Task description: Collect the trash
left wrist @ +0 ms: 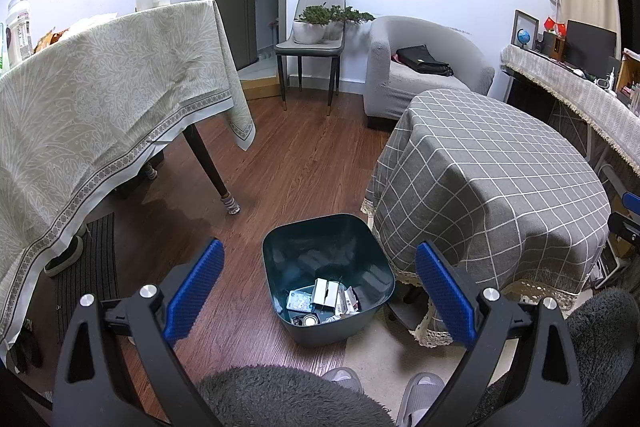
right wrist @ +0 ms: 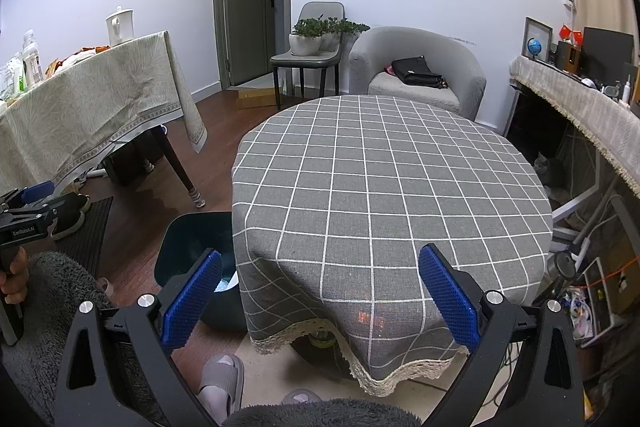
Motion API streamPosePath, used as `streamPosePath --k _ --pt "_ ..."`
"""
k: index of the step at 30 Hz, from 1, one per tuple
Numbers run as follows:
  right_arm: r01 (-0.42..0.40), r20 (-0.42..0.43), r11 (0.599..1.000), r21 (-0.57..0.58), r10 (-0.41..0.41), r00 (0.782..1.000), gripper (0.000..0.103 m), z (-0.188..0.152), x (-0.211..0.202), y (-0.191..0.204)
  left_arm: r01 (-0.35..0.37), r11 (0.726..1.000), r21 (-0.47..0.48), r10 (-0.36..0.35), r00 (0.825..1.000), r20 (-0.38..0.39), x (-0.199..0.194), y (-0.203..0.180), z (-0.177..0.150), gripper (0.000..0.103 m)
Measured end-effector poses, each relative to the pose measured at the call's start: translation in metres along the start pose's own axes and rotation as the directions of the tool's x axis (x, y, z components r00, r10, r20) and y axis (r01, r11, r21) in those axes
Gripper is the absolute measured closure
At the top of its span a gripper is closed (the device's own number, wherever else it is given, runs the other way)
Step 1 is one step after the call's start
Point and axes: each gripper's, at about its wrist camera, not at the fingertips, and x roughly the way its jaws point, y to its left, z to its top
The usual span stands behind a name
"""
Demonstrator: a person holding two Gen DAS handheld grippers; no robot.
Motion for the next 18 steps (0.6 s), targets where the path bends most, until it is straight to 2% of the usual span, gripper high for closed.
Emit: streamPosePath --k 18 --pt "0.002 -0.003 1.0 -0.007 -0.002 1.0 0.004 -0.0016 0.0005 0.0004 -0.003 1.0 -0.001 0.003 1.0 -0.004 -0.0001 -0.0009 -0.0005 0.005"
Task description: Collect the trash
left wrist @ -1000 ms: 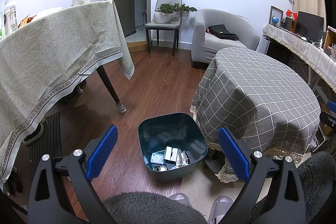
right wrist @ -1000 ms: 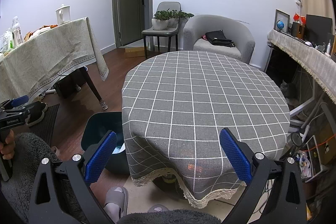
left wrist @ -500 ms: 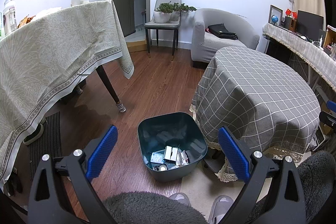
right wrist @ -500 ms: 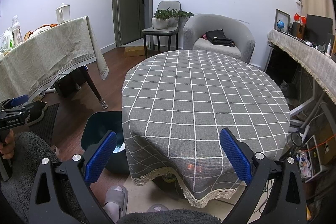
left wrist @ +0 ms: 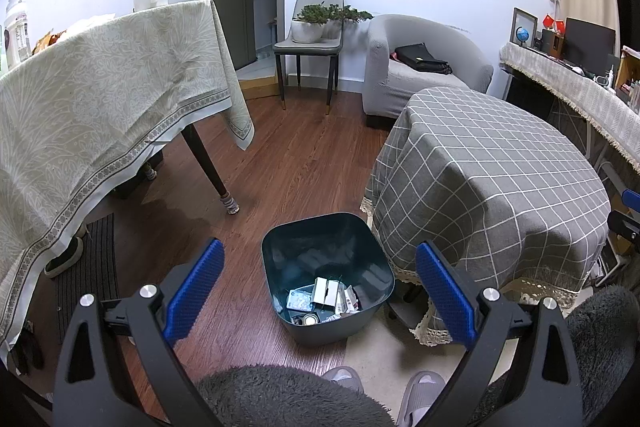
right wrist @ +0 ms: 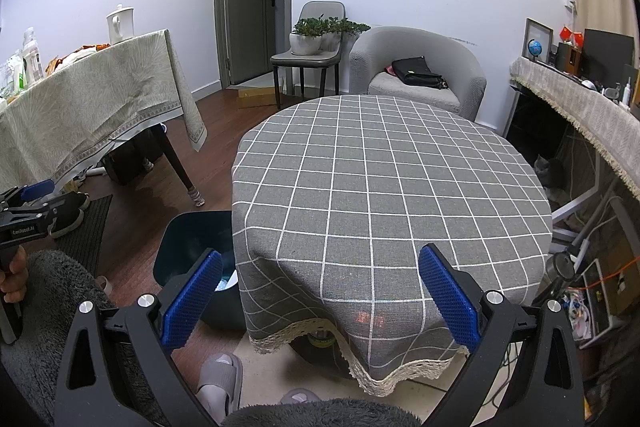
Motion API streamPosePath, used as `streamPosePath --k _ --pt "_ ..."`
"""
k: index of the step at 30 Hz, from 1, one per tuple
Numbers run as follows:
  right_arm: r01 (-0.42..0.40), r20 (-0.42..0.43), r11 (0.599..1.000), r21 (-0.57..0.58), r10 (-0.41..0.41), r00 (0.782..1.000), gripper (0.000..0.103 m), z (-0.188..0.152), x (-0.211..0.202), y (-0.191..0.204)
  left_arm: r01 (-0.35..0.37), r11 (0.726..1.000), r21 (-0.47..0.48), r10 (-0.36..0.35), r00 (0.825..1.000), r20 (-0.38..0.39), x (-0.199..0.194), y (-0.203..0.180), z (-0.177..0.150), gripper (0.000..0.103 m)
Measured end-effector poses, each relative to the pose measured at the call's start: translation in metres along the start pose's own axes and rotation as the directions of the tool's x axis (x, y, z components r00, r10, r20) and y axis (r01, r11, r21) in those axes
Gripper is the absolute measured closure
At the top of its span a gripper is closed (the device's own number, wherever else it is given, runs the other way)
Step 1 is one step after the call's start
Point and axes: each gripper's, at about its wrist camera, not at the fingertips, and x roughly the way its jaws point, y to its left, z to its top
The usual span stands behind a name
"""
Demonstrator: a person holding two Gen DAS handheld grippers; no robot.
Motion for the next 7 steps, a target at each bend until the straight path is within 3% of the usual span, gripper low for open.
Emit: streamPosePath --k 7 --pt "0.002 -0.005 1.0 -0.011 -0.003 1.0 0.004 0.0001 0.0011 0.0013 0.0 1.0 0.001 0.0 1.0 -0.006 0.001 0.0021 -0.0023 0.005"
